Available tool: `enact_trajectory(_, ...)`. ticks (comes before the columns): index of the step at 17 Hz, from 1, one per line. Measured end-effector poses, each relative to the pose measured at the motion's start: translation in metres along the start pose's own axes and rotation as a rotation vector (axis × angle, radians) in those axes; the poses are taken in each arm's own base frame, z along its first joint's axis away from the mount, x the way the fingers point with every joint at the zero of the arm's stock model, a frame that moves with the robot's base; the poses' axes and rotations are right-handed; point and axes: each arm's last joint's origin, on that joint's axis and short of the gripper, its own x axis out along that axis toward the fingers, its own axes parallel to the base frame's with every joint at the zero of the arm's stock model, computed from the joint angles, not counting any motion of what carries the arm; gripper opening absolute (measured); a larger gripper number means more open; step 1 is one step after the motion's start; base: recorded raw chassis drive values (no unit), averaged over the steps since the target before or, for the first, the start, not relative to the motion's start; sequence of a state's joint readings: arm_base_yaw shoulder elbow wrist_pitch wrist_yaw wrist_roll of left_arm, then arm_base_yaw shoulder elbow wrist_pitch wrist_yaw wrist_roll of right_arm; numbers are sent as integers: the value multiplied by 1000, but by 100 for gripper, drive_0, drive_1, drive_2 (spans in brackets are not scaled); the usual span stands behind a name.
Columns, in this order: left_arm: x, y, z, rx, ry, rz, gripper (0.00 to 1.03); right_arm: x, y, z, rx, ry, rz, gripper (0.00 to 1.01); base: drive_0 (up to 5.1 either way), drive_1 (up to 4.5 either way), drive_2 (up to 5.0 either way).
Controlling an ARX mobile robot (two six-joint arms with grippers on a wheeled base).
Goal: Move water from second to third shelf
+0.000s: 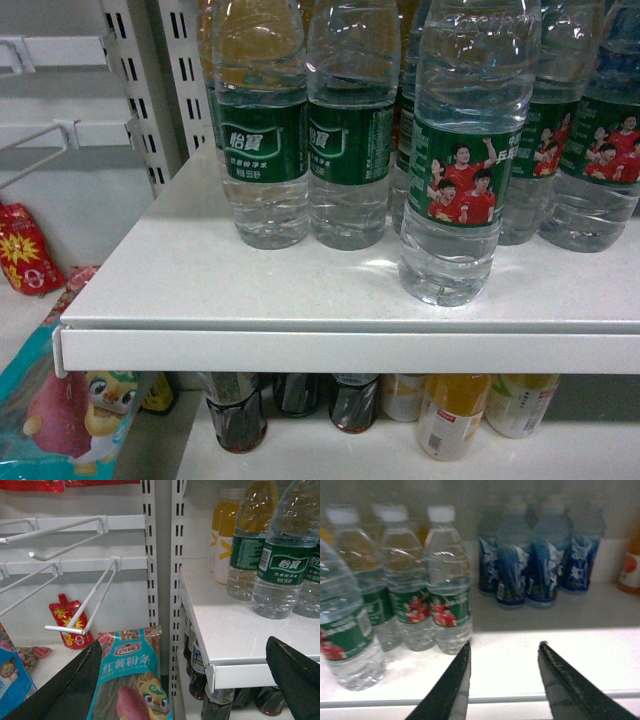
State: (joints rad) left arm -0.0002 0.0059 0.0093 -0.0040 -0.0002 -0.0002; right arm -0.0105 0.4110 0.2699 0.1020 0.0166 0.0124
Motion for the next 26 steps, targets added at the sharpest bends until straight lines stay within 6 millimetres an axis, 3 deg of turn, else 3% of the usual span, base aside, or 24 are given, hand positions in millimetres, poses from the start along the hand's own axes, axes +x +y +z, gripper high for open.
enact_trajectory(2, 0, 0, 0, 0, 0, 0, 98, -8, 2, -3, -6, -65, 29, 22, 0, 0, 0)
enact_trajectory(4, 0, 0, 0, 0, 0, 0, 98, -9, 1, -24, -8, -26, 27, 2, 0, 0, 0)
enact_trajectory(17, 0, 0, 0, 0, 0, 1, 98, -26, 0, -65, -10, -40, 28, 2, 0, 0, 0)
enact_trajectory(26, 0, 0, 0, 0, -1, 0, 98, -26, 0, -64, -10, -44, 27, 3, 0, 0, 0)
